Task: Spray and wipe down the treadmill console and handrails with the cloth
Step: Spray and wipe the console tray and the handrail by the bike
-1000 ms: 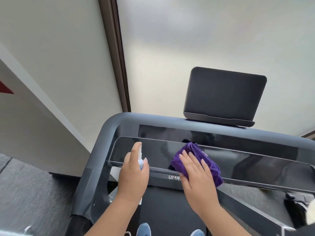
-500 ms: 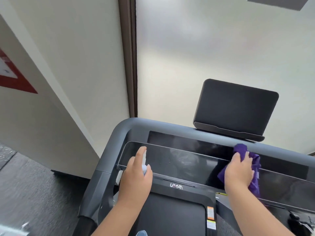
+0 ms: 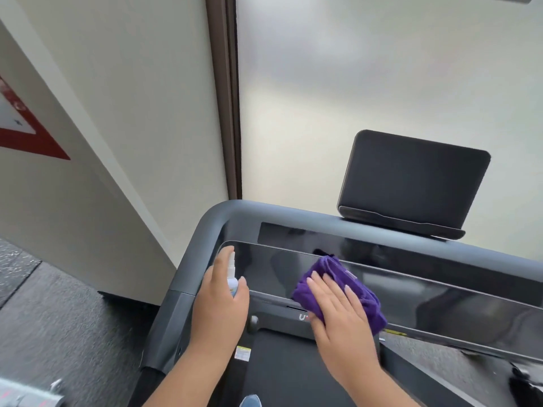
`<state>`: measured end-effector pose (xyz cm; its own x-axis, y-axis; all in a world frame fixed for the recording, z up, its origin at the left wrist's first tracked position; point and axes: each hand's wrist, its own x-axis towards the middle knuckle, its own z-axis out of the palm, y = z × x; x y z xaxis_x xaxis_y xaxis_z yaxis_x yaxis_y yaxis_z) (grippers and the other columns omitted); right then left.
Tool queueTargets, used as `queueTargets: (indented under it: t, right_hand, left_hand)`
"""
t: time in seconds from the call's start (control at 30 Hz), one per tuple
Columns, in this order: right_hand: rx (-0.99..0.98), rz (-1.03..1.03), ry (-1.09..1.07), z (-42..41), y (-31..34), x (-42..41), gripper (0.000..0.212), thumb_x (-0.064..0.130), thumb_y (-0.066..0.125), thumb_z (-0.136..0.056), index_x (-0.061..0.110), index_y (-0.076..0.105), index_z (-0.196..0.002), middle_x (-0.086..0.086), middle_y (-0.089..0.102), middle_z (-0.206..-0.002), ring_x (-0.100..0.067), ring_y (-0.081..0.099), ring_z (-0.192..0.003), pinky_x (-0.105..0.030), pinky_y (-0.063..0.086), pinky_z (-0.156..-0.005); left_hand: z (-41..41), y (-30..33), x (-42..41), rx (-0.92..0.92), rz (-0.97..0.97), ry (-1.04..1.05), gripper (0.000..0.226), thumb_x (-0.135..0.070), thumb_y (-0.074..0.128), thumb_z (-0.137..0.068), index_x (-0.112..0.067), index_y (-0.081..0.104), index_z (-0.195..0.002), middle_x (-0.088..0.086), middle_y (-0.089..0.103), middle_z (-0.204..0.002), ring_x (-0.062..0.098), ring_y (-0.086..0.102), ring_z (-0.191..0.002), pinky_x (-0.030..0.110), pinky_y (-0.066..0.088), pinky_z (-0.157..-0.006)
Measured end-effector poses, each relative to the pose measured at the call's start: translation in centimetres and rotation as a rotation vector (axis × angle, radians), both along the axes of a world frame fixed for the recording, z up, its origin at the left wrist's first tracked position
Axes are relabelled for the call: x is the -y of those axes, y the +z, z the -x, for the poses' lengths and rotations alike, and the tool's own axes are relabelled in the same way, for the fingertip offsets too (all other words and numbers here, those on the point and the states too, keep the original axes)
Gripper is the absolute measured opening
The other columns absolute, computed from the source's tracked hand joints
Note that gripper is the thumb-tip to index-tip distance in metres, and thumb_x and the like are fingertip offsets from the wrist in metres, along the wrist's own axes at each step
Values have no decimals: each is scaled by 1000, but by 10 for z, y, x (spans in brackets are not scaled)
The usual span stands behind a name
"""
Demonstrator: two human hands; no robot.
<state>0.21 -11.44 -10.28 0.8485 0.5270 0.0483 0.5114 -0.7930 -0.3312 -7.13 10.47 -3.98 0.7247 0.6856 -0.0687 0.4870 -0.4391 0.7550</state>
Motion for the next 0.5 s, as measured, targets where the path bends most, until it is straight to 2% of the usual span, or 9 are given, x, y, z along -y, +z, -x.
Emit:
queueTargets:
  t: [0.07,0.1,0.13,0.23,0.3,0.33,0.37,0.43,0.5]
  right_hand:
    - [6,-16,-191,-9,-1,42,61,41,41,-96,30,44,-156,14,40,-162,-5,29,-153,-39,17,-126]
    - [0,-23,-319,-19,1,56,59,37,42,-98,26,45,-156,8,42,-162,-11,32,-153,-42,18,-126]
    - [-5,-27,-458,-33,4,64,56,33,44,-101,22,44,-156,2,43,-163,-17,32,-153,-45,17,-126]
    - [-77,-117,-854,-86,20,42,54,28,45,-107,15,38,-158,-8,32,-168,-28,21,-158,-55,9,-127]
    - [-120,-236,-993,-112,34,3,55,27,46,-107,12,36,-159,-9,25,-170,-32,14,-159,-59,6,-126]
    - [-125,-281,-979,-120,36,-20,56,26,46,-107,10,35,-159,-9,23,-171,-33,12,-159,-60,6,-125]
    - [-116,-296,-912,-124,37,-46,57,25,47,-106,10,34,-160,-8,23,-171,-32,11,-159,-60,6,-125]
    - [-64,-261,-667,-117,35,-98,59,25,48,-105,13,33,-160,-5,24,-171,-28,11,-159,-56,3,-126]
    - [-32,-206,-353,-94,29,-141,60,27,47,-104,17,32,-161,0,24,-171,-21,10,-160,-48,-1,-127]
  left_hand:
    - [0,3,4,32,72,5,58,-13,60,-101,-37,40,-149,-5,55,-120,-8,63,-76,8,43,-56]
    - [1,4,5,47,105,7,57,-12,59,-101,-36,41,-149,-6,53,-119,-21,58,-74,4,43,-57]
    - [2,3,5,55,123,9,56,-12,59,-102,-36,41,-150,-7,52,-119,-26,55,-74,3,42,-58]
    - [8,0,4,35,106,6,56,-17,58,-102,-39,40,-150,-8,54,-123,-21,55,-76,8,39,-65]
    - [15,2,7,14,143,31,54,-15,56,-103,-39,41,-149,-10,52,-117,-30,52,-77,2,41,-66]
    - [18,4,8,5,151,44,53,-15,56,-103,-40,41,-148,-11,51,-115,-33,50,-79,0,41,-67]
    - [21,6,8,-4,141,50,53,-17,56,-103,-41,41,-147,-12,52,-114,-28,54,-82,2,42,-67]
    - [25,3,7,-12,113,65,54,-22,58,-102,-48,38,-145,-12,56,-118,-4,62,-89,12,44,-71]
    - [24,-2,5,-20,98,82,57,-25,60,-100,-51,36,-145,-12,58,-122,9,59,-96,28,48,-80]
